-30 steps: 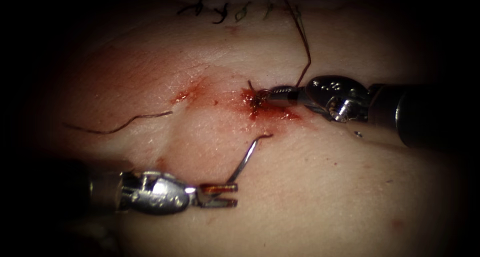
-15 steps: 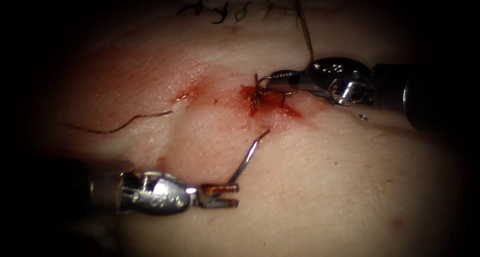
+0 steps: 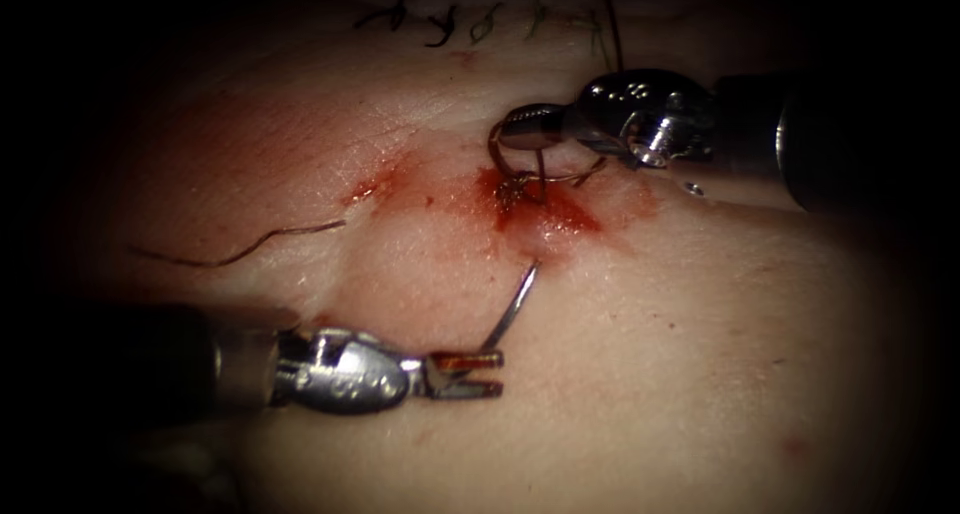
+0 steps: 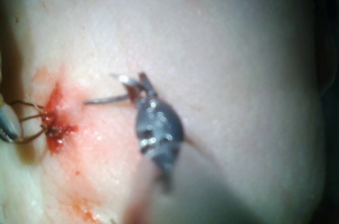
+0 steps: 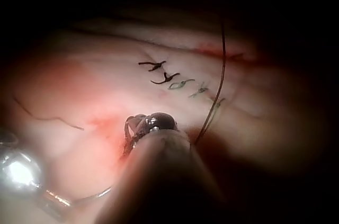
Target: Wound Closure
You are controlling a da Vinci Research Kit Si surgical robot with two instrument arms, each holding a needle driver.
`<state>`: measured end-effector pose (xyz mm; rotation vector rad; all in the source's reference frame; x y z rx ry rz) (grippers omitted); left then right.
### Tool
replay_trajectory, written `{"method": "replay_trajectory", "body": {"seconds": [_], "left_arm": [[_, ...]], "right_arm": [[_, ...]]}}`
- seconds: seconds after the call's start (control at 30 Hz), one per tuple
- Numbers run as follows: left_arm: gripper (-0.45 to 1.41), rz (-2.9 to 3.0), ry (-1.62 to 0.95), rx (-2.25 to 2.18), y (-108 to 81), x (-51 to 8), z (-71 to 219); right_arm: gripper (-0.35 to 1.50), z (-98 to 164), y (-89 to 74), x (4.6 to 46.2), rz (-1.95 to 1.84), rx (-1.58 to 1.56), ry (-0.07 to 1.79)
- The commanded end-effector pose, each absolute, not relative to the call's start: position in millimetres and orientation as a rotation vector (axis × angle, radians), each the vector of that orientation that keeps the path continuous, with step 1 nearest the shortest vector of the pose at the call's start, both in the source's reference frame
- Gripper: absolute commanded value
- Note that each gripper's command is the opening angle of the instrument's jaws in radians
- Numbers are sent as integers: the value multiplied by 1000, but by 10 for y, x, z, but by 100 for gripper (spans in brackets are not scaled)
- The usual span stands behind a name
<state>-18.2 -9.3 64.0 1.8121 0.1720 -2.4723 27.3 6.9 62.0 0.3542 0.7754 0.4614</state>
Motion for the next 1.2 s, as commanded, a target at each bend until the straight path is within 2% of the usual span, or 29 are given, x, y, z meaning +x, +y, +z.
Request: {"method": "replay_trajectory", "body": {"seconds": [0.03, 0.43, 0.67, 0.7, 0.73, 0.77, 0.83, 1.0, 1.2], "left_arm": [[-45, -2471, 178, 1815, -95, -190, 648], [-45, -2466, 185, 1818, -94, -186, 644], [-45, -2452, 209, 1828, -110, -168, 621], [-45, -2453, 209, 1829, -117, -169, 615], [-45, -2454, 209, 1828, -120, -171, 613], [-45, -2455, 209, 1828, -122, -172, 612], [-45, -2455, 211, 1830, -126, -175, 606], [-45, -2454, 223, 1841, -124, -163, 580], [-45, -2448, 212, 1839, -129, -155, 556]], "right_arm": [[-35, 621, 64, 282, 452, 363, 780], [-35, 616, 45, 282, 412, 379, 794], [-35, 619, 35, 254, 394, 356, 773], [29, 621, 34, 250, 390, 352, 772], [69, 622, 33, 248, 399, 339, 764], [96, 622, 32, 247, 415, 326, 753], [125, 622, 28, 239, 453, 307, 748], [137, 616, 24, 198, 517, 284, 763], [138, 619, 25, 162, 573, 242, 767]]}}
